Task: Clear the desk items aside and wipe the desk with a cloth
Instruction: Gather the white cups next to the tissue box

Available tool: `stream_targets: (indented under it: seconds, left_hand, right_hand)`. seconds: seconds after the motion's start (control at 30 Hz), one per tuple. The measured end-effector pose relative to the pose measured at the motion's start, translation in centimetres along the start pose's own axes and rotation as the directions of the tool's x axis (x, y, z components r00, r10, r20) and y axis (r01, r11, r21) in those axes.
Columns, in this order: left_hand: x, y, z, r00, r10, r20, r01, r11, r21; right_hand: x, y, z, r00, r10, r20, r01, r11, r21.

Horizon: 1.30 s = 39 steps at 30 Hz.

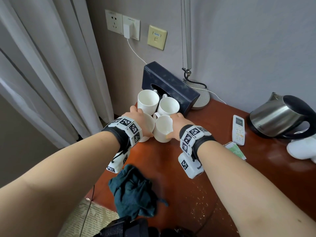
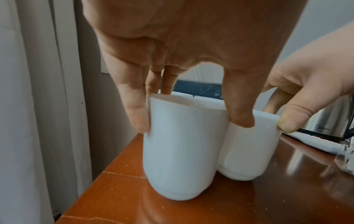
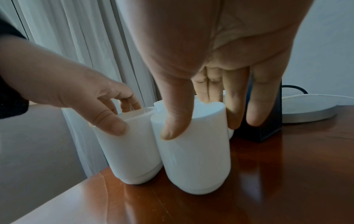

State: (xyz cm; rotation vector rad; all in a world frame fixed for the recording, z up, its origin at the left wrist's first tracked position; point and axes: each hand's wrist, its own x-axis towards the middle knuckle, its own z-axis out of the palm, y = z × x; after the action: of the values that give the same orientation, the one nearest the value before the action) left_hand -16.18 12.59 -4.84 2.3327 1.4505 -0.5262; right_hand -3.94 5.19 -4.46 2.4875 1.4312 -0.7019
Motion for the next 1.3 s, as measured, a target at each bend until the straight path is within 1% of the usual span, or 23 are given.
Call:
stream_targets:
  seconds: [0.13,0.23,0.43,0.53,0.6,0.67,0.8,0.9,1.03,1.2,1.3]
  left_hand:
    - [-0.3,0.0,-0.3,1.0,0.0,0.019,0.0,1.0,-0.016]
    - [-0.7,0.0,-0.2,1.0,-0.01,-0.014,0.01,1.0,-0.021]
    - [-1.2,-0.4,0.3,0.999,0.008,-0.052,-0.011,0.998,-0.064]
    - [-1.7,-1.0,0.5,0.99,0.058,-0.13,-0.069,0.994,-0.08]
    - [-2.5,-1.5,0.3,0.972,0.132,-0.196,-0.146,0.988,-0.059]
    - [-3.5,-1.6,-0.1,0.952,0.196,-0.236,-0.204,0.979,-0.01]
    - [-6.4,0.0,-1.2,0.931,0.237,-0.276,-0.245,0.969,0.005]
    - [-8.9,2.8,-1.5,0.904,0.283,-0.321,-0.295,0.955,0.013]
    - [-12.0,8.6,-1.0,0.856,0.38,-0.35,-0.381,0.922,0.067]
    - [-16.4,18.4,1.1,0.81,0.487,-0.326,-0.491,0.868,0.075]
    - [-19.1,24.6,3.1,0.778,0.542,-0.316,-0.553,0.831,0.063]
  right_hand:
    - [0.0,-0.1,0.1,1.0,0.001,0.001,-0.001,1.0,-0.004]
    - [0.0,0.0,0.1,1.0,0.0,-0.001,0.0,1.0,0.001]
    - [-0.3,-0.2,-0.1,1.0,-0.002,-0.004,0.002,1.0,0.003]
    - [-0.7,0.2,-0.1,1.0,-0.022,-0.003,0.022,0.999,0.05]
    - [-1.4,0.9,0.0,0.999,-0.048,-0.008,0.048,0.992,0.112]
    - [-2.5,1.9,-0.2,0.996,-0.088,-0.031,0.092,0.982,0.165]
    - [-5.4,4.4,-1.0,0.984,-0.167,-0.059,0.174,0.974,0.146]
    - [-8.0,7.1,-1.5,0.975,-0.189,-0.114,0.203,0.971,0.126]
    - [-12.4,12.6,-1.4,0.958,-0.151,-0.244,0.177,0.98,0.091]
    - [-19.5,22.3,-0.5,0.945,-0.005,-0.327,0.034,0.996,0.083]
    - [-24.2,29.1,0.7,0.936,0.104,-0.335,-0.075,0.992,0.1]
